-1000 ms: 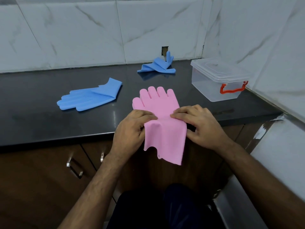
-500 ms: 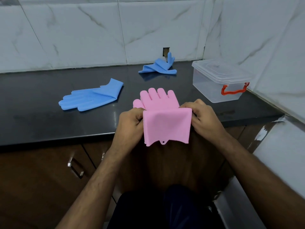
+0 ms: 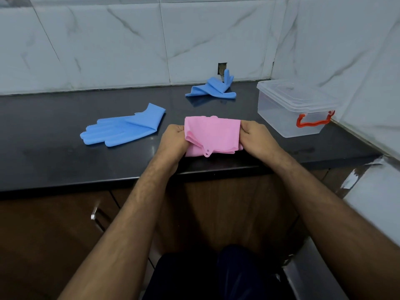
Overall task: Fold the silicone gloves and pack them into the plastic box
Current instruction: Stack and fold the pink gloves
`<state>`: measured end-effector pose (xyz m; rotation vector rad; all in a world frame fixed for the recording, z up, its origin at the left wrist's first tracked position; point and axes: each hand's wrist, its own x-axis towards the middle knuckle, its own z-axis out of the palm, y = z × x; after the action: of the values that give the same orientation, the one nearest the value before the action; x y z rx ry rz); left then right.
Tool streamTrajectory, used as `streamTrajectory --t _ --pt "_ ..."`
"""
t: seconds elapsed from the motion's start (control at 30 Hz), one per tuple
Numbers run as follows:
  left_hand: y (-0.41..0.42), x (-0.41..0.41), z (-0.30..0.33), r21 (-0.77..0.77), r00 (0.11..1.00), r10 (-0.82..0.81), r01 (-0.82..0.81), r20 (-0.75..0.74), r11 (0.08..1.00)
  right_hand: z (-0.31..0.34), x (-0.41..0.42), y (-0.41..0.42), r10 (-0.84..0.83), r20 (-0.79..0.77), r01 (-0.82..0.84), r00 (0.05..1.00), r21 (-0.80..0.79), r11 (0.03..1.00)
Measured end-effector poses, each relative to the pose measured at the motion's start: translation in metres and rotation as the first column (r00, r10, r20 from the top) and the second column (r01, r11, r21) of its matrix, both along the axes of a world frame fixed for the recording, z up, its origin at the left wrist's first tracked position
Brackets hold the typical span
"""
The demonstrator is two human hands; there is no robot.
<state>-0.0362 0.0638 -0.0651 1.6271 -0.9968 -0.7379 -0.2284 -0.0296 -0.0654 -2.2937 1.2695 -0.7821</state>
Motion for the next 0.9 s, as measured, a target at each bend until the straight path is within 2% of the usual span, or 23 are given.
streamTrajectory --t 0.17,0.33,0.43,0.57,0.9 --pt "-0.022 0.014 0.004 0.149 0.993 0.115 -0.118 0.030 0.982 0.003 0.011 -0.013 -0.034 -0.112 0.037 0.993 0.023 0.999" --pt "-0.036 0.019 0.010 0.226 0.995 0.084 -0.070 -0.053 0.972 -0.001 0.019 -0.029 -0.137 -0.081 0.145 0.987 0.091 0.985" --pt "-0.044 0.019 0.011 0.245 0.991 0.061 -0.031 -0.118 0.969 0.002 0.030 -0.035 -0.238 -0.193 0.256 0.952 0.072 0.964" --pt "-0.046 0.018 0.013 0.283 0.980 0.104 -0.052 -0.172 0.958 0.005 0.036 -0.042 -0.266 -0.280 0.291 0.922 0.052 0.955" --pt "-0.047 0.020 0.009 0.254 0.985 0.133 -0.103 -0.107 0.962 -0.001 0.029 -0.033 -0.286 -0.160 0.297 0.945 0.051 0.954"
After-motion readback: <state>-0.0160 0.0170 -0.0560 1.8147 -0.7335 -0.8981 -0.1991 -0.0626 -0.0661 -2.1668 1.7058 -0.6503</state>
